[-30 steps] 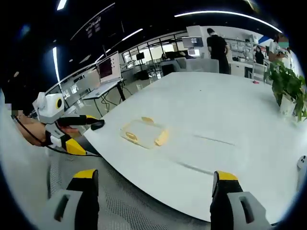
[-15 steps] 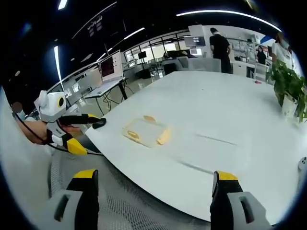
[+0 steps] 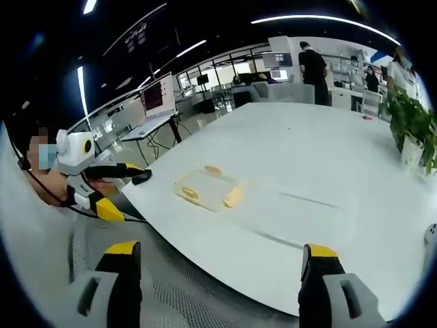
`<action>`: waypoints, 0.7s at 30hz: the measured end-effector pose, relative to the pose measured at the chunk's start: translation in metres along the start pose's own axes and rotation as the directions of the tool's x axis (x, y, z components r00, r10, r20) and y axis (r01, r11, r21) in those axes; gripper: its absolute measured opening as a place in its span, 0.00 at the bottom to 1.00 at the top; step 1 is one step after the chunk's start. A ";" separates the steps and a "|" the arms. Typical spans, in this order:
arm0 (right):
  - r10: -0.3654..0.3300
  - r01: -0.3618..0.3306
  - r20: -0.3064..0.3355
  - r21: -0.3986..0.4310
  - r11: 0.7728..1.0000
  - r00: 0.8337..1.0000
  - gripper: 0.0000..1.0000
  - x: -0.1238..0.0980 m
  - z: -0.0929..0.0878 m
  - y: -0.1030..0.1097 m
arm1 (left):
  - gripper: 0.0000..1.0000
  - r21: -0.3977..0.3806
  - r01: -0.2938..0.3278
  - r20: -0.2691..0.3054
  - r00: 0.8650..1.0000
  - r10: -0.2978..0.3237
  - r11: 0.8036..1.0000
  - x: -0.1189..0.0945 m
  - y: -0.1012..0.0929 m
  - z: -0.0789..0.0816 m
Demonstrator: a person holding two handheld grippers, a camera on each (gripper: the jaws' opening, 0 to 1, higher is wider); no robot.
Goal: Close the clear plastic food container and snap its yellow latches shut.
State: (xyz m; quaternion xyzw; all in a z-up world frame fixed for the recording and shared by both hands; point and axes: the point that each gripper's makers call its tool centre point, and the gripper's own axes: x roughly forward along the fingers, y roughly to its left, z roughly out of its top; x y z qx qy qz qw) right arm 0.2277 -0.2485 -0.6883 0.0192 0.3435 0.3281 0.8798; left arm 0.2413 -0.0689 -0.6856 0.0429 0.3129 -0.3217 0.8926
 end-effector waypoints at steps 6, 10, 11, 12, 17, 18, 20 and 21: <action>0.004 -0.004 0.005 -0.004 1.000 1.000 0.97 0.000 0.000 0.001 | 0.99 -0.001 -0.007 0.001 1.000 0.007 1.000 0.000 0.001 0.000; 0.002 -0.002 0.005 -0.007 1.000 1.000 0.97 0.000 0.001 0.001 | 0.99 -0.003 -0.006 0.001 1.000 0.006 1.000 0.000 0.001 0.000; 0.001 -0.001 0.006 -0.008 1.000 1.000 0.97 0.000 0.001 0.000 | 0.99 -0.003 -0.006 0.001 1.000 0.006 1.000 0.000 0.001 0.000; 0.001 -0.001 0.007 -0.007 1.000 1.000 0.97 0.000 0.001 0.000 | 0.99 -0.003 -0.006 0.002 1.000 0.006 1.000 0.000 0.001 0.000; -0.001 0.001 0.008 -0.008 1.000 1.000 0.97 0.000 0.001 0.000 | 0.99 -0.005 -0.007 0.004 1.000 0.007 1.000 0.000 0.001 0.000; -0.001 0.001 0.008 -0.008 1.000 1.000 0.97 0.000 0.001 0.000 | 0.99 -0.004 -0.006 0.004 1.000 0.006 1.000 0.000 0.001 0.000; -0.001 0.001 0.008 -0.008 1.000 1.000 0.97 0.000 0.001 0.000 | 0.99 -0.003 -0.007 0.003 1.000 0.007 1.000 0.000 0.001 0.000; -0.001 0.001 0.007 -0.007 1.000 1.000 0.97 0.000 0.001 0.000 | 0.99 -0.006 -0.007 0.005 1.000 0.007 1.000 -0.001 0.001 0.001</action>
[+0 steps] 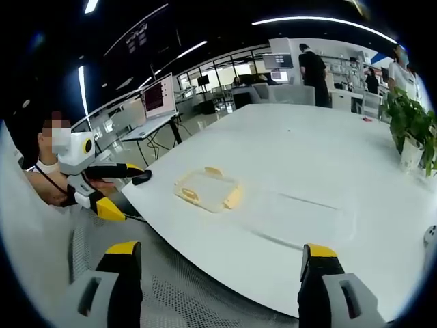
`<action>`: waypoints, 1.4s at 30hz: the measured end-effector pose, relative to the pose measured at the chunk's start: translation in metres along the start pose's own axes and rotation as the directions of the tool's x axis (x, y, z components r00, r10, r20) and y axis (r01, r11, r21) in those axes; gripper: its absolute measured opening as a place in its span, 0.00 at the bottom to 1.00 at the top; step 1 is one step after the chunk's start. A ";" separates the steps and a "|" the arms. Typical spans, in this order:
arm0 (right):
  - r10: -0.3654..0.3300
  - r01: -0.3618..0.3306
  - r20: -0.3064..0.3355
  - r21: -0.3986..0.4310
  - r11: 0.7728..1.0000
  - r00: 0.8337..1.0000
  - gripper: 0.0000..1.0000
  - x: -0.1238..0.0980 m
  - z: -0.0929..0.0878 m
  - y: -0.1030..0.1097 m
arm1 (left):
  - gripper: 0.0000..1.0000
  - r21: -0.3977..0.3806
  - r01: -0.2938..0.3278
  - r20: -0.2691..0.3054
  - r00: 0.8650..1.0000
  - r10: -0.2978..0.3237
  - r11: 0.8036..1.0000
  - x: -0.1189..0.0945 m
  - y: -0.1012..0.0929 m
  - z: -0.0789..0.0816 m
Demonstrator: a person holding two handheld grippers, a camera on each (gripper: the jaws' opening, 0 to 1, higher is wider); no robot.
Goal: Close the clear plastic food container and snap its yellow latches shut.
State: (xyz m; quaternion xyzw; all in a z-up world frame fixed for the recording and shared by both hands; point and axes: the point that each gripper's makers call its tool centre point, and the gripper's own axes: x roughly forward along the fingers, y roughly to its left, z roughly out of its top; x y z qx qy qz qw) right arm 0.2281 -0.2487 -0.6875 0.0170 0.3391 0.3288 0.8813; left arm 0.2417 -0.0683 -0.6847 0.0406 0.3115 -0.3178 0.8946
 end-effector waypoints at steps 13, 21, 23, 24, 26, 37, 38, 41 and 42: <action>0.000 0.000 0.004 -0.002 1.000 1.000 0.97 -0.001 0.001 0.000 | 0.98 -0.003 0.008 0.005 1.000 -0.008 1.000 0.000 -0.001 0.001; 0.003 -0.003 0.006 -0.005 1.000 1.000 0.96 -0.004 0.008 0.000 | 0.99 -0.021 0.010 0.008 1.000 -0.010 1.000 -0.004 0.002 0.005; 0.012 -0.012 0.008 -0.002 1.000 1.000 0.96 -0.005 0.012 0.001 | 0.99 -0.023 0.010 0.013 1.000 -0.010 1.000 -0.005 0.004 0.008; 0.016 -0.016 0.010 -0.005 1.000 1.000 0.96 -0.005 0.014 0.003 | 0.99 -0.024 0.011 0.015 1.000 -0.011 1.000 -0.005 0.005 0.009; 0.027 -0.026 0.013 -0.026 0.999 1.000 0.95 -0.004 0.017 0.006 | 0.99 -0.019 0.009 0.013 1.000 -0.008 1.000 -0.006 0.008 0.009; 0.067 -0.067 -0.004 -0.120 0.991 0.998 0.93 0.011 0.033 0.015 | 0.96 0.010 0.034 0.008 0.999 -0.034 0.999 -0.006 0.022 0.018; 0.068 -0.069 -0.010 -0.131 0.989 0.998 0.92 0.013 0.034 0.015 | 0.95 0.014 0.045 -0.001 0.999 -0.045 0.999 -0.005 0.023 0.018; 0.081 -0.083 -0.018 -0.162 0.983 0.997 0.92 0.018 0.038 0.018 | 0.94 0.021 0.051 -0.017 0.999 -0.051 0.998 -0.004 0.026 0.017; 0.083 -0.085 -0.020 -0.164 0.983 0.996 0.92 0.019 0.040 0.018 | 0.93 0.027 0.054 -0.015 0.998 -0.054 0.998 -0.005 0.028 0.019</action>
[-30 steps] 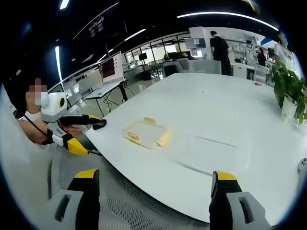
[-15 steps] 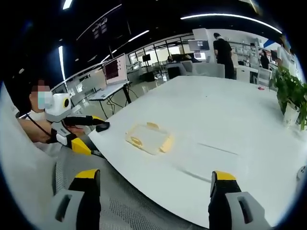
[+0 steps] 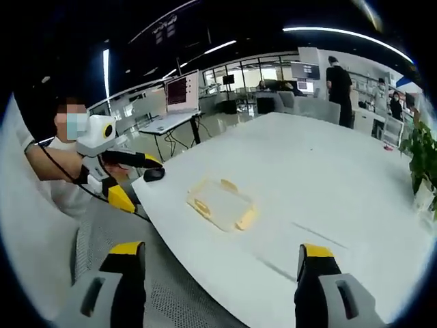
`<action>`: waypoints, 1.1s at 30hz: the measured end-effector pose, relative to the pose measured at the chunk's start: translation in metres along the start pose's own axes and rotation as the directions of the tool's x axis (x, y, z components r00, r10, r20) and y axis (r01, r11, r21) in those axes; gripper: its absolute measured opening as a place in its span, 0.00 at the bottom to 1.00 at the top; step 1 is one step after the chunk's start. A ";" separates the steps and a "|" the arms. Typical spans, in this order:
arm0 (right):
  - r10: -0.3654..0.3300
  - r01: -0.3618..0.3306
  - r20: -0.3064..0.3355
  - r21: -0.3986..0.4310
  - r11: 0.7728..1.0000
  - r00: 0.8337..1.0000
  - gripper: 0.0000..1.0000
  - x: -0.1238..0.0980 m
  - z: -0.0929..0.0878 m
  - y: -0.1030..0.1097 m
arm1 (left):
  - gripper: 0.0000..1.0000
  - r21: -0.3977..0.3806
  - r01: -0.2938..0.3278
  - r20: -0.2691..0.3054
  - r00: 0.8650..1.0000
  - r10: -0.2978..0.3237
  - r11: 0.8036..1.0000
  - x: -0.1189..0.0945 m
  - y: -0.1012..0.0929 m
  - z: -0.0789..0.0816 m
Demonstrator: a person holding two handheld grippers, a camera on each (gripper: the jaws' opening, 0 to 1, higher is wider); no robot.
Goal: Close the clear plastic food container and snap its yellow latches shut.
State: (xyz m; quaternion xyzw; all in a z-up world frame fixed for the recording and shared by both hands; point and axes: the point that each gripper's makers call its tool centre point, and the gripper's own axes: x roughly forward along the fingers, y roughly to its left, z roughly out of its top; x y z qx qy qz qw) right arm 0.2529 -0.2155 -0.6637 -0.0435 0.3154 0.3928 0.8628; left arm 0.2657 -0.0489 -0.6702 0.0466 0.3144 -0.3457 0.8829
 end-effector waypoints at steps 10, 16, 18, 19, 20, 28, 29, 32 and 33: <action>0.056 -0.058 -0.039 -0.063 0.996 0.998 0.87 0.024 0.013 0.001 | 0.87 0.030 0.037 -0.017 0.999 -0.037 0.999 0.004 0.016 0.007; 0.074 -0.085 -0.080 -0.156 0.984 0.994 0.84 0.038 0.016 0.001 | 0.86 0.056 0.044 -0.025 0.999 -0.043 0.997 0.008 0.030 0.011; 0.074 -0.088 -0.085 -0.171 0.981 0.994 0.83 0.042 0.017 0.001 | 0.85 0.070 0.048 -0.034 0.998 -0.046 0.996 0.009 0.033 0.011; 0.078 -0.094 -0.090 -0.178 0.980 0.993 0.82 0.044 0.018 0.001 | 0.85 0.079 0.052 -0.037 0.998 -0.049 0.995 0.010 0.036 0.011; 0.081 -0.098 -0.096 -0.185 0.978 0.992 0.82 0.046 0.018 0.000 | 0.84 0.084 0.053 -0.043 0.998 -0.049 0.995 0.011 0.038 0.011; 0.093 -0.119 -0.127 -0.217 0.969 0.988 0.81 0.057 0.026 -0.006 | 0.82 0.127 0.069 -0.067 0.996 -0.061 0.989 0.017 0.054 0.015; 0.094 -0.120 -0.125 -0.213 0.970 0.988 0.81 0.058 0.027 -0.007 | 0.82 0.138 0.072 -0.069 0.996 -0.062 0.988 0.017 0.055 0.016; 0.099 -0.126 -0.130 -0.224 0.966 0.987 0.80 0.061 0.030 -0.007 | 0.83 0.155 0.082 -0.070 0.995 -0.072 0.985 0.019 0.057 0.019; 0.101 -0.128 -0.130 -0.225 0.966 0.986 0.80 0.063 0.031 -0.008 | 0.82 0.162 0.087 -0.077 0.994 -0.076 0.983 0.019 0.057 0.019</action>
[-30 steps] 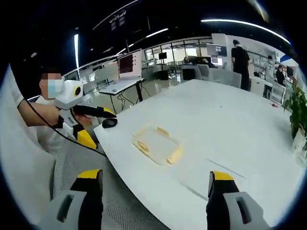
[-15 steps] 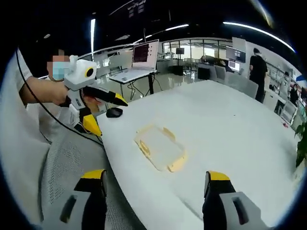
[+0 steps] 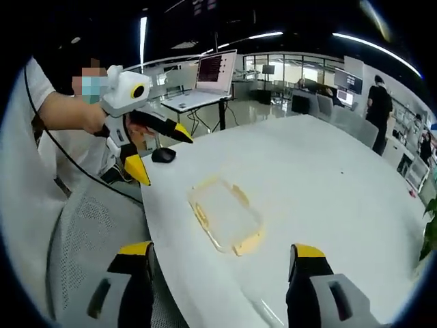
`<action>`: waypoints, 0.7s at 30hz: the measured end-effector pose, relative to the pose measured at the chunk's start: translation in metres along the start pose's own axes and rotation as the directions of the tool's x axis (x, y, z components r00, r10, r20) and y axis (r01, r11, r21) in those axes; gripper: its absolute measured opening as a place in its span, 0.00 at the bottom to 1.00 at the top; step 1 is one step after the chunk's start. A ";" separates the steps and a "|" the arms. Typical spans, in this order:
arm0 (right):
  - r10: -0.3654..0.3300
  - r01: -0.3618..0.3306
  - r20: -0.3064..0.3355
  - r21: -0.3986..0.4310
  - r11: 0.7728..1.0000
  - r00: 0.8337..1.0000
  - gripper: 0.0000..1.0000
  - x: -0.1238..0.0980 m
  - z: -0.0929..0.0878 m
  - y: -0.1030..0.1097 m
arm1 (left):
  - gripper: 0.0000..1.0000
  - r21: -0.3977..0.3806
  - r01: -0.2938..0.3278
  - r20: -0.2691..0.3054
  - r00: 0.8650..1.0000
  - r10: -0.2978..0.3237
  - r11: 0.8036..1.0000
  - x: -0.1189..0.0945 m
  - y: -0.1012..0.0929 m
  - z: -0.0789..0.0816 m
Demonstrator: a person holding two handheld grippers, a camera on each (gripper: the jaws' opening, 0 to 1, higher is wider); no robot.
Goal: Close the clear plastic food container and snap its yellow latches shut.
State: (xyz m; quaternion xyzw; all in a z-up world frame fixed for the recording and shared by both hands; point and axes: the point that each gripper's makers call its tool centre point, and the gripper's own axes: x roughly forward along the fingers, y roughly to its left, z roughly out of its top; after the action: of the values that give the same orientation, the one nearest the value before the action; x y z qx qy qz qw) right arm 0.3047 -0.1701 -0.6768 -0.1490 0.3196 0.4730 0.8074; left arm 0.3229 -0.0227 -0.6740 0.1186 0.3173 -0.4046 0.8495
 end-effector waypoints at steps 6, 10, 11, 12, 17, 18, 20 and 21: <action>0.009 -0.009 -0.022 -0.027 1.000 1.000 0.78 0.008 0.000 -0.006 | 0.82 0.056 0.020 -0.029 0.999 -0.019 0.998 0.004 0.005 -0.002; 0.016 -0.017 -0.032 -0.040 0.999 0.999 0.78 0.013 0.000 -0.006 | 0.81 0.084 0.029 -0.041 0.999 -0.026 0.996 0.006 0.009 -0.003; 0.017 -0.019 -0.033 -0.045 0.999 0.999 0.78 0.014 0.000 -0.006 | 0.81 0.089 0.031 -0.044 0.999 -0.027 0.996 0.006 0.011 -0.003; 0.019 -0.020 -0.035 -0.050 0.999 0.999 0.78 0.015 0.000 -0.006 | 0.81 0.094 0.038 -0.047 0.998 -0.034 0.995 0.006 0.011 -0.004; 0.023 -0.026 -0.046 -0.068 0.997 0.999 0.77 0.022 0.001 -0.008 | 0.80 0.132 0.057 -0.066 0.997 -0.049 0.990 0.008 0.016 -0.007; 0.024 -0.027 -0.049 -0.072 0.997 0.999 0.77 0.023 0.001 -0.008 | 0.80 0.135 0.060 -0.070 0.996 -0.051 0.989 0.008 0.017 -0.007; 0.024 -0.028 -0.051 -0.076 0.997 0.998 0.77 0.025 0.001 -0.008 | 0.79 0.138 0.071 -0.072 0.996 -0.061 0.988 0.009 0.019 -0.007; 0.025 -0.029 -0.053 -0.077 0.997 0.998 0.77 0.025 0.001 -0.008 | 0.79 0.138 0.072 -0.073 0.995 -0.063 0.988 0.009 0.020 -0.007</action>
State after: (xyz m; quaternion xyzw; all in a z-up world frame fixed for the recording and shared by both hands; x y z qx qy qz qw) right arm 0.3210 -0.1569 -0.6933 -0.1882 0.3237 0.4918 0.7861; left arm 0.3390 -0.0123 -0.6860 0.1812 0.3208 -0.4501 0.8134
